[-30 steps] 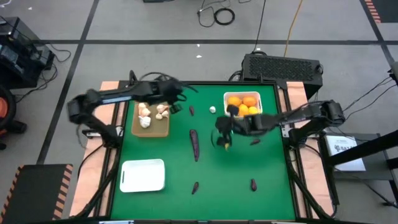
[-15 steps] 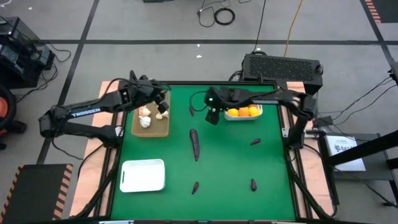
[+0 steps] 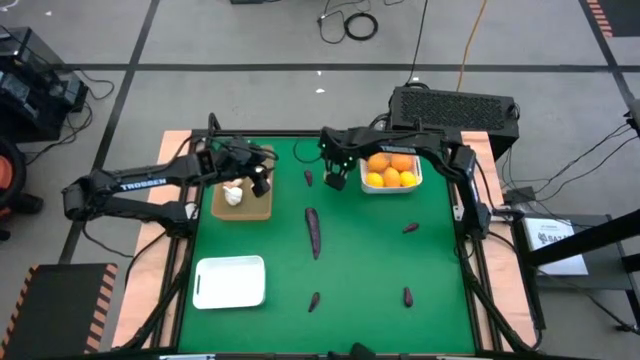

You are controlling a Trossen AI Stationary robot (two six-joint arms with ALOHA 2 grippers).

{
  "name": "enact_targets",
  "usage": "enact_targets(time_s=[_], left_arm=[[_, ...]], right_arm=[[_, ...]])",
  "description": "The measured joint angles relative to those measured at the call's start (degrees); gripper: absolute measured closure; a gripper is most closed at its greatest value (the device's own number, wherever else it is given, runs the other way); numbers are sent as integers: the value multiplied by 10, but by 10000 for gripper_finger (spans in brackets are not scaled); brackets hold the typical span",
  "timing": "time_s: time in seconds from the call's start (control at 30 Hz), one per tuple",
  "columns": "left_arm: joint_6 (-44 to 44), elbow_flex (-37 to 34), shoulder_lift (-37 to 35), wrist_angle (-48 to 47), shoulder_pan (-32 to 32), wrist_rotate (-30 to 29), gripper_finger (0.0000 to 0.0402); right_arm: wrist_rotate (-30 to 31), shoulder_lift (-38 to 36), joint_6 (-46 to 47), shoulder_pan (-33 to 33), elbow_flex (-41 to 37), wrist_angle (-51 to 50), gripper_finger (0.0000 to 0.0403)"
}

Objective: Sort produce into baskets
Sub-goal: Put the white garlic into the orange bin

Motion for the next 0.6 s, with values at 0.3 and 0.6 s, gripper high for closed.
enact_targets(time_s=[0.3,0.6], left_arm=[[-1,-25,0,4,0,0,147],[-2,-25,0,10,0,0,148]], right_arm=[[-1,30,9,-13,3,-17,56],[0,30,0,-11,3,-31,163]])
